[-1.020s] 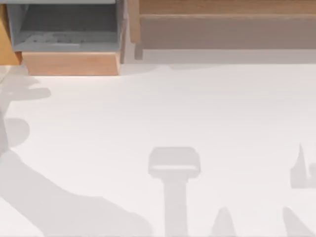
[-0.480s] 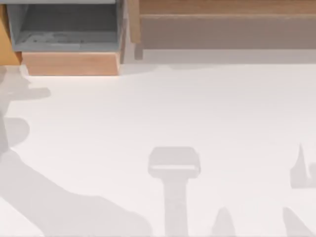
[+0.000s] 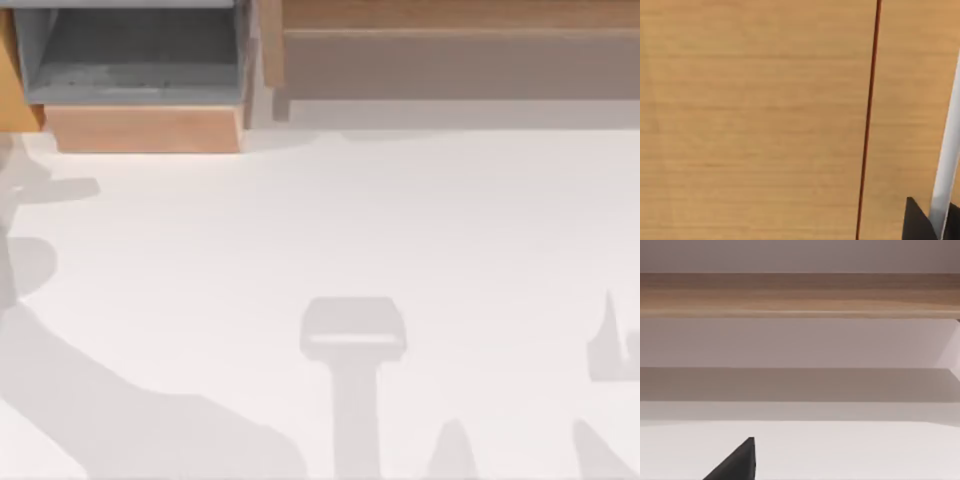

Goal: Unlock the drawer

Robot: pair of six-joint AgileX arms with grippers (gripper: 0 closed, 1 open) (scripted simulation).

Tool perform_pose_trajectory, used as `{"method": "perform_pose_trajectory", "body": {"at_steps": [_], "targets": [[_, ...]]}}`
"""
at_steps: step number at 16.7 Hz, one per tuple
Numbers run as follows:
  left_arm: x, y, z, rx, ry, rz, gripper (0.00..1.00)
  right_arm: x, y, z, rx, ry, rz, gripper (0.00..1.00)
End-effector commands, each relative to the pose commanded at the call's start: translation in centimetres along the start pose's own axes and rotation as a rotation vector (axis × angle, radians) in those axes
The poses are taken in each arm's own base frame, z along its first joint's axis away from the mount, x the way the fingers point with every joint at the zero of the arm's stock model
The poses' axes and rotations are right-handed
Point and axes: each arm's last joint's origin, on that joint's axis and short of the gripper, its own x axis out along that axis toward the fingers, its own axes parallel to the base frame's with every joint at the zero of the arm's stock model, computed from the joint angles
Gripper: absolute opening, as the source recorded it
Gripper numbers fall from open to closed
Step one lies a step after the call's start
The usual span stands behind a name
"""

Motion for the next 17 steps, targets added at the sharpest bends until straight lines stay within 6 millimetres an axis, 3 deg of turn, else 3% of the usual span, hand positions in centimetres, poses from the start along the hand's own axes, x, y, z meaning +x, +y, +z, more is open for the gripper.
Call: {"method": "perform_pose_trajectory", "body": {"at_steps": [7, 14, 17], "targets": [[-0.5, -0.4, -0.2, -0.011, 0.003, -0.015, 0.0, 0.0, 0.0, 0.0, 0.0, 0.0, 0.0, 1.0], [-5.7, -0.6, -0.2, -0.017, 0.004, -0.021, 0.0, 0.0, 0.0, 0.0, 0.0, 0.0, 0.0, 1.0], [-6.4, -0.5, -0.1, -0.013, 0.003, -0.017, 0.0, 0.0, 0.0, 0.0, 0.0, 0.0, 0.0, 1.0]]}}
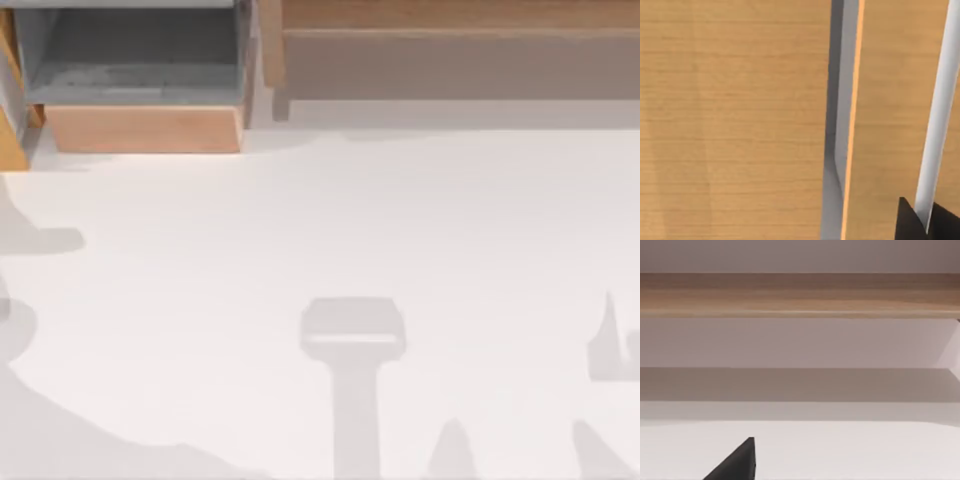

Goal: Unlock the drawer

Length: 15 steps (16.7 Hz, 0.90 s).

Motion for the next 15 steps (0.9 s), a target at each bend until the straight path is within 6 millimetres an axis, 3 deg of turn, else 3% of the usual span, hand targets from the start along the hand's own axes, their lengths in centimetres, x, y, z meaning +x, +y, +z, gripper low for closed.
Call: {"method": "perform_pose_trajectory", "body": {"at_steps": [4, 12, 15], "targets": [[-0.3, 0.1, -0.1, 0.002, -0.001, 0.005, 0.0, 0.0, 0.0, 0.0, 0.0, 0.0, 0.0, 1.0], [-5.5, -0.5, 0.1, -0.008, 0.0, -0.014, 0.0, 0.0, 0.0, 0.0, 0.0, 0.0, 0.0, 1.0], [-6.2, -0.3, 0.0, -0.003, 0.0, -0.006, 0.0, 0.0, 0.0, 0.0, 0.0, 0.0, 0.0, 1.0]]}}
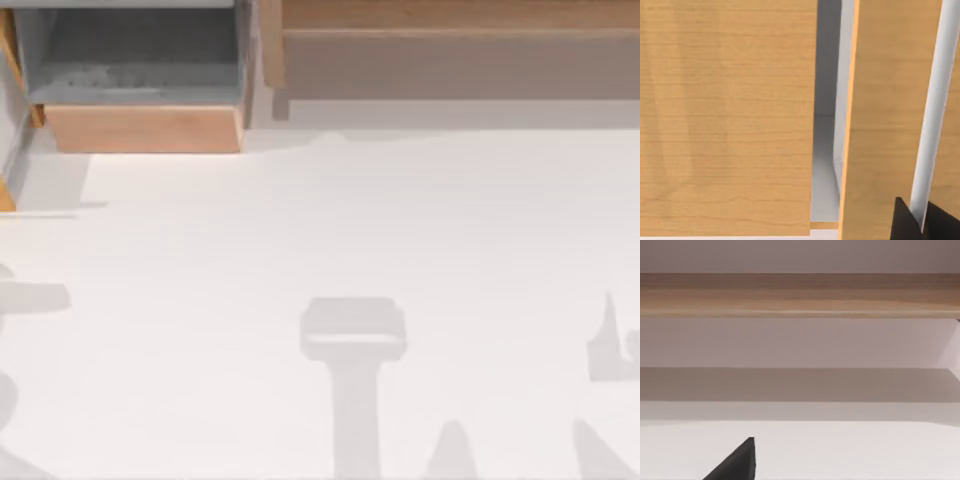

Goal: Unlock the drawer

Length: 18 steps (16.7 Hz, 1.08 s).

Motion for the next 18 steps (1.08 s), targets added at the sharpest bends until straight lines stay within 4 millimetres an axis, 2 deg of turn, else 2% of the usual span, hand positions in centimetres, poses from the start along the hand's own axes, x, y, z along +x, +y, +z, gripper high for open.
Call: {"method": "perform_pose_trajectory", "body": {"at_steps": [4, 11, 15, 18], "targets": [[-0.3, -0.1, 0.0, 0.002, -0.003, 0.0, 0.0, 0.0, 0.0, 0.0, 0.0, 0.0, 0.0, 1.0], [-5.9, -0.3, 0.1, -0.002, -0.003, -0.003, 0.0, 0.0, 0.0, 0.0, 0.0, 0.0, 0.0, 1.0], [-6.1, -0.2, 0.1, 0.0, -0.003, -0.002, 0.0, 0.0, 0.0, 0.0, 0.0, 0.0, 0.0, 1.0], [-6.1, -0.2, 0.1, 0.0, -0.003, -0.002, 0.23, 0.0, 0.0, 0.0, 0.0, 0.0, 0.0, 1.0]]}}
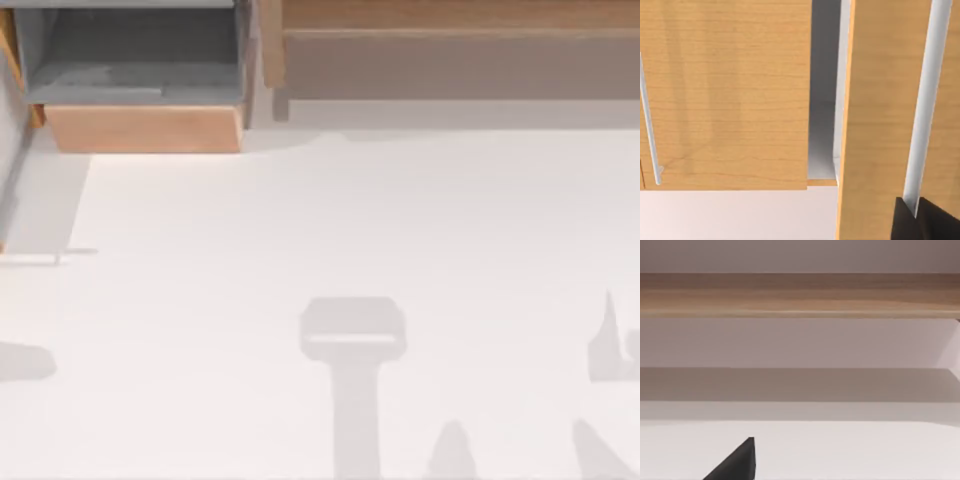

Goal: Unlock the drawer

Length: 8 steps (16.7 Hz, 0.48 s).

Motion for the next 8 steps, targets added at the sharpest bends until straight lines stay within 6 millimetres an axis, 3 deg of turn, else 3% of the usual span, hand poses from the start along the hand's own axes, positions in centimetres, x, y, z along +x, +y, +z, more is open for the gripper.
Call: {"method": "perform_pose_trajectory", "body": {"at_steps": [8], "targets": [[0.0, 0.0, 0.0, 0.0, 0.0, 0.0, 0.83, 0.0, 0.0, 0.0, 0.0, 0.0, 0.0, 1.0]]}}
